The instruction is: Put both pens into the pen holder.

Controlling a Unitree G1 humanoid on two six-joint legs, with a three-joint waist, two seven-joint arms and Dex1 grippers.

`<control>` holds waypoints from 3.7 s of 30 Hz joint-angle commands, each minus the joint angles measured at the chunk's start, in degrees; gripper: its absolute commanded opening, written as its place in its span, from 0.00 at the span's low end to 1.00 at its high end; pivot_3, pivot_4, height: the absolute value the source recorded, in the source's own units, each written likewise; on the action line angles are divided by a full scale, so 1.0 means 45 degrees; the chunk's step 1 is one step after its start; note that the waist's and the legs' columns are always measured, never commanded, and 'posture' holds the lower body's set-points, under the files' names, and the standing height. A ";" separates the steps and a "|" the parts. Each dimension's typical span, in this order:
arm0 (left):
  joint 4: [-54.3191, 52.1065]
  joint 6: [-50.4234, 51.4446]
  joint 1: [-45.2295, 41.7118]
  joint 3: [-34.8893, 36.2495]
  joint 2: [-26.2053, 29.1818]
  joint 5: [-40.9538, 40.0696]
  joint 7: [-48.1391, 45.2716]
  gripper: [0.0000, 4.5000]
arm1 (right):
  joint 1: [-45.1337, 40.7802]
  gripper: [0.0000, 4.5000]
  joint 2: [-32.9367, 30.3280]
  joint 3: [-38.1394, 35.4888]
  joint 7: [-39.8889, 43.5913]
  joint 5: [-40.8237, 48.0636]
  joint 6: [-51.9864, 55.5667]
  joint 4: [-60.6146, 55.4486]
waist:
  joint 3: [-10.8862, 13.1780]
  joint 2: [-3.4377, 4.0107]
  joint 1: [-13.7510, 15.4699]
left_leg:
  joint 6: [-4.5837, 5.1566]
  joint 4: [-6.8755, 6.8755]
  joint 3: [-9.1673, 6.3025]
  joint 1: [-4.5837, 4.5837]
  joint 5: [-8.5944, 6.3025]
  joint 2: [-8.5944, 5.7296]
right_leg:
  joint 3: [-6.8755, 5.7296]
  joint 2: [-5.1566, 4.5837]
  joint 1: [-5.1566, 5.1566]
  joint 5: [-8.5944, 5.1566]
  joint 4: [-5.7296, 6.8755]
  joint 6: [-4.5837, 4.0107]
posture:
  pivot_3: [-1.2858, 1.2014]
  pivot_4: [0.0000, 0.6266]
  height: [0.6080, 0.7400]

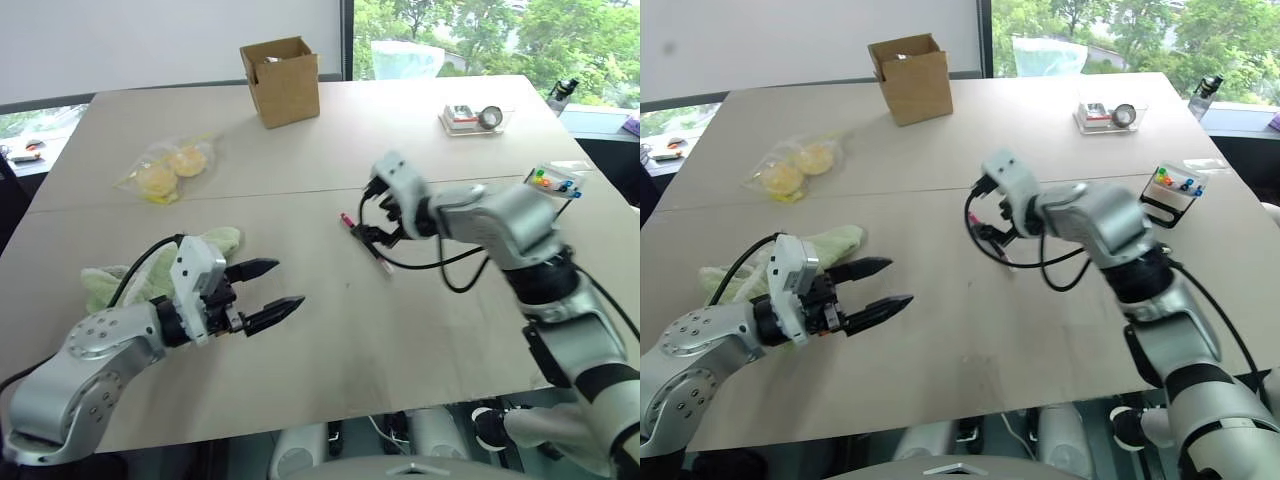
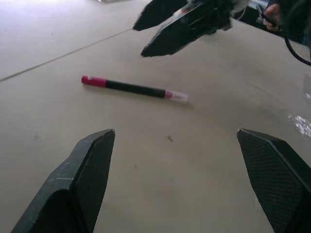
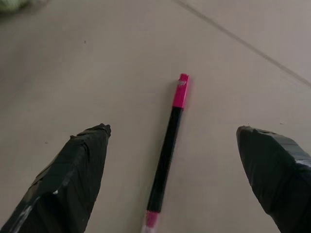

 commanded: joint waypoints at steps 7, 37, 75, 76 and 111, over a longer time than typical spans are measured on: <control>-0.0996 -0.0258 0.1236 0.1804 0.0290 0.0044 -0.0295 0.94 | -0.2272 0.99 0.2766 0.0768 -0.0434 -0.2795 -0.1137 0.5608 | -0.0005 -0.0006 -0.0154 | -0.0006 0.0005 -0.0004 -0.0042 0.0003 0.0000 | -0.0013 0.0007 -0.0019 0.0003 0.0002 0.0006 | 0.52 0.24 1.00; 0.0428 -0.0307 -0.4828 -0.1903 -0.2298 0.0323 0.2237 0.94 | 0.1319 0.01 -0.0482 -1.1207 -0.0220 -0.0981 -1.0471 -0.0771 | -0.0017 0.0000 0.0062 | 0.0000 -0.0056 -0.0063 -0.0069 0.0073 -0.0013 | -0.0087 0.0031 -0.0008 0.0017 -0.0037 -0.0003 | 0.52 0.24 1.00; 0.0252 -0.0133 -0.6317 -0.3801 -0.3004 -0.0281 0.0586 0.94 | 0.3576 0.01 -0.0258 -1.0062 -0.3624 -0.4000 -2.3681 0.7296 | -0.0015 0.0000 -0.0052 | 0.0002 -0.0026 0.0059 0.0078 0.0076 0.0021 | 0.0086 0.0057 0.0050 0.0017 0.0025 -0.0005 | 0.52 0.24 1.00; 0.0227 -0.0148 -0.6305 -0.3856 -0.2988 -0.0271 0.0514 0.94 | 0.3581 0.01 -0.0264 -1.0044 -0.3604 -0.3994 -2.3831 0.7420 | -0.0015 0.0000 -0.0052 | 0.0002 -0.0026 0.0060 0.0078 0.0076 0.0020 | 0.0087 0.0057 0.0050 0.0017 0.0025 -0.0005 | 0.52 0.24 1.00; -0.2844 -0.1360 0.2938 -0.0857 -0.4170 0.3035 0.5008 0.94 | 1.2634 0.99 -0.6346 -0.7977 0.5256 0.2952 -1.0649 -0.4706 | -0.0021 -0.0007 0.0309 | 0.0058 -0.0005 0.0054 0.0049 -0.0042 0.0033 | 0.0086 0.0012 0.0048 -0.0043 -0.0074 -0.0011 | 0.52 0.24 1.00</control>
